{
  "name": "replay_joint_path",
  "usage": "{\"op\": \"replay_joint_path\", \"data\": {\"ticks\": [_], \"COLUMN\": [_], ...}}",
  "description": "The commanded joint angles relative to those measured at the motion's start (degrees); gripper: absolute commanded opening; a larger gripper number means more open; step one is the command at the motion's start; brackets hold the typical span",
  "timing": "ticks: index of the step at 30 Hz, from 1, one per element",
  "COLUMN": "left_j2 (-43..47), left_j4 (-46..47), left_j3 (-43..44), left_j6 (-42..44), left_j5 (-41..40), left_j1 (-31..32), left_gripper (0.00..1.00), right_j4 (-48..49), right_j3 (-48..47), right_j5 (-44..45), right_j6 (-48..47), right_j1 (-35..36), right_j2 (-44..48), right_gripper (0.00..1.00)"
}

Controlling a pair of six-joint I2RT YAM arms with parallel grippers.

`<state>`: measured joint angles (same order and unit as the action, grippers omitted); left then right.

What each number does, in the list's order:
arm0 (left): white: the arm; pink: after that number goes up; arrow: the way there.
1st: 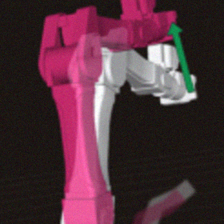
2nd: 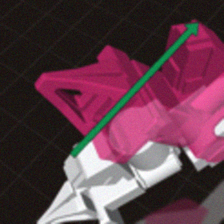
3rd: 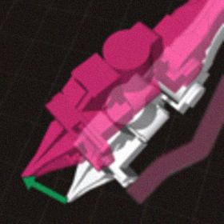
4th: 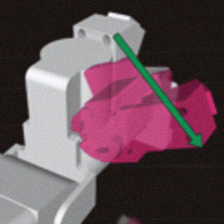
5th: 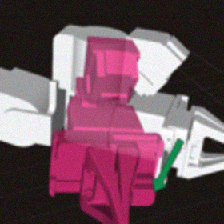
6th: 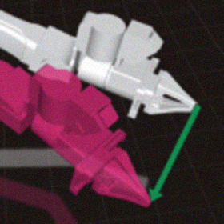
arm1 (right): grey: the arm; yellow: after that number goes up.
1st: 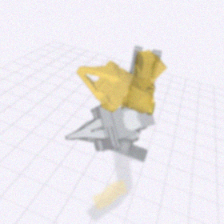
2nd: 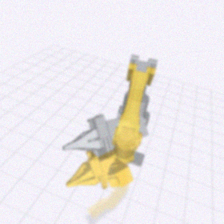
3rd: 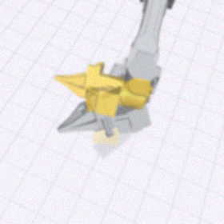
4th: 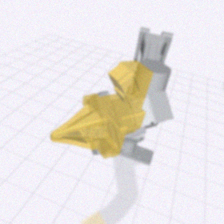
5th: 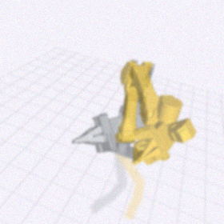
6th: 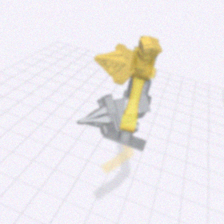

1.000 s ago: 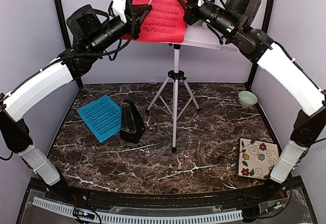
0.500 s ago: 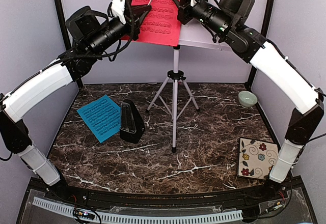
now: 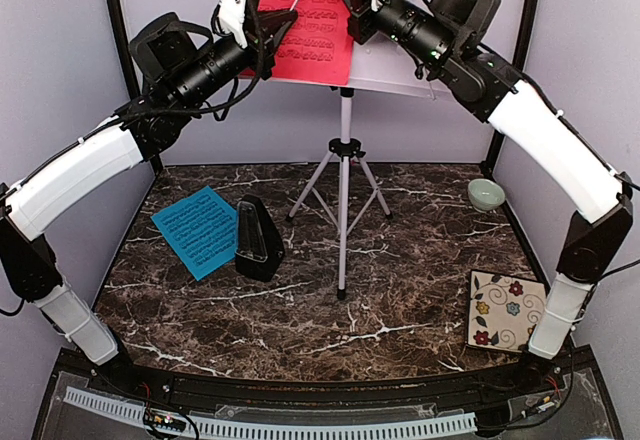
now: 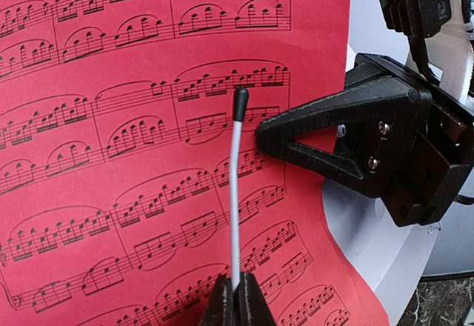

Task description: Set up the instrument practice props

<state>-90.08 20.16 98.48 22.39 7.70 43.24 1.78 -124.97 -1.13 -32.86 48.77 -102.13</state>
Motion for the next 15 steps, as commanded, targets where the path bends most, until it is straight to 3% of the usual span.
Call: {"op": "replay_joint_path", "data": {"ticks": [1, 15], "left_j2": [1.98, 1.80], "left_j4": [0.92, 1.02], "left_j3": [-0.19, -0.02], "left_j6": [0.12, 0.22], "left_j5": [2.16, 1.92], "left_j1": [0.30, 0.26], "left_gripper": [0.00, 0.00], "right_j4": [3.07, 4.76], "right_j3": [-0.68, -0.95], "right_j5": [-1.50, -1.67], "right_j6": [-2.12, -8.00], "right_j1": [0.53, 0.45], "right_j2": [-0.40, -1.11], "right_gripper": [0.00, 0.00]}}
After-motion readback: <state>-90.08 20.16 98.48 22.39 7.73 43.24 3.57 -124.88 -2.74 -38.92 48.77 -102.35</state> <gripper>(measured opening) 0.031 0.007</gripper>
